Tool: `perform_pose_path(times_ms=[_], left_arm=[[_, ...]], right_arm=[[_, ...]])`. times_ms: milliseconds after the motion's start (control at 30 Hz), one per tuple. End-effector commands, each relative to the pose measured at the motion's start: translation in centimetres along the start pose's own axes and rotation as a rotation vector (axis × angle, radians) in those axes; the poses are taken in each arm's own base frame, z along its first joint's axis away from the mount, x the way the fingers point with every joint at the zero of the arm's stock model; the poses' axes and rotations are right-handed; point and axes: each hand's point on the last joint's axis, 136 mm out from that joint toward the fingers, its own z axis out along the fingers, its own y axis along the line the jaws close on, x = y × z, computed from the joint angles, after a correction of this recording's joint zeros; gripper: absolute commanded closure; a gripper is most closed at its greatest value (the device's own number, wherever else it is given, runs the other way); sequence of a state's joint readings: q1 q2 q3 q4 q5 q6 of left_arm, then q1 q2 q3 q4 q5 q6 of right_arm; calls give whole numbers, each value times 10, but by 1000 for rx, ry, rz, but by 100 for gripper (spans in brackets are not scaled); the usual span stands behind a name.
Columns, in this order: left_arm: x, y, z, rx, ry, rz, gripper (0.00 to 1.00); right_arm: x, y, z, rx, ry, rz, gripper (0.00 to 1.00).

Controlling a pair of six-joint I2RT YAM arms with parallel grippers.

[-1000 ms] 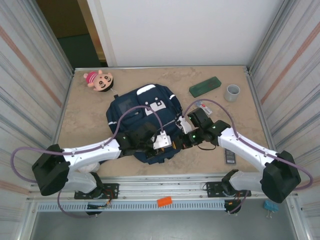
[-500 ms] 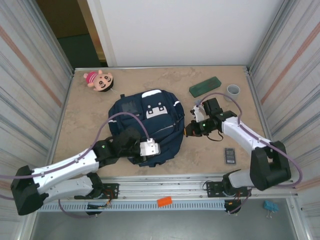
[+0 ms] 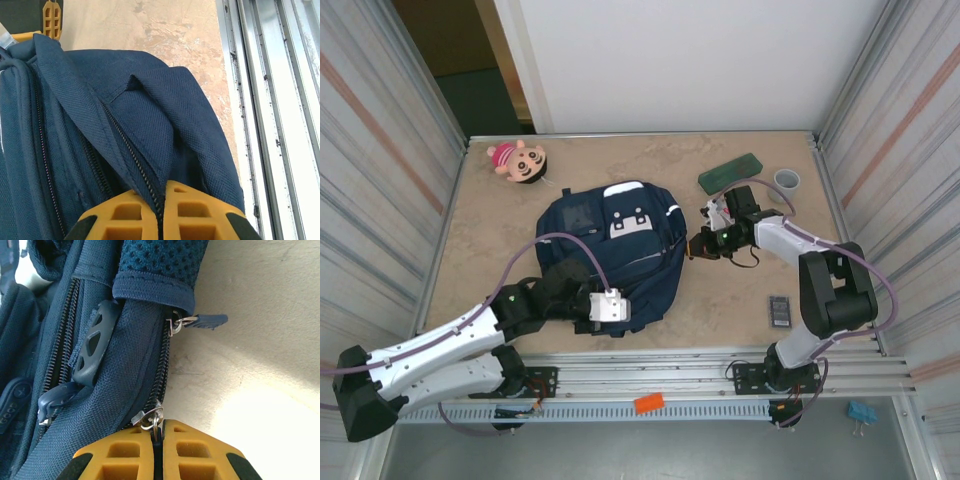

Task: Pack books, pencil case, and school supplies into a backpack

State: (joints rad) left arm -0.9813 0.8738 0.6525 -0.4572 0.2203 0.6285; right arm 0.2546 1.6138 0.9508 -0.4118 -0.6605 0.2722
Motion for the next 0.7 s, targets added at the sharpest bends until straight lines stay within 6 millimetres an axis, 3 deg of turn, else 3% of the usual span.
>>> perform_pose_path(times_ms=[0,100,167,233,300,333,433,533,667], left_arm=[[-12,-26,-14,126,-56,31,100],[-16,-25,-13,127,-74,8,100],[-18,-22,-12,110,-75,-13,97],[-21,-7,-12,43,-63,-83,69],[-25,11,-16,-36,-51,-175,38],[-27,24,-20,-98,-47,-236,28],[-23,62,-32,-292,-18,-442,13],[2,92,-41,-443,42,-697,11],[70,116,-53,-616,147,-1121,11]], right_arm=[[-64,-27,-30,132,-233,-36,100],[-59,-23,-40,128,-247,-51,100],[-55,-16,-49,108,-249,-65,86],[-49,-6,-62,96,-237,-85,58],[-46,1,-78,128,-241,-100,43],[-44,6,-88,141,-246,-106,36],[-38,23,-108,152,-255,-99,35],[-28,40,-104,173,-232,-112,34],[-12,47,-72,220,-163,-109,35]])
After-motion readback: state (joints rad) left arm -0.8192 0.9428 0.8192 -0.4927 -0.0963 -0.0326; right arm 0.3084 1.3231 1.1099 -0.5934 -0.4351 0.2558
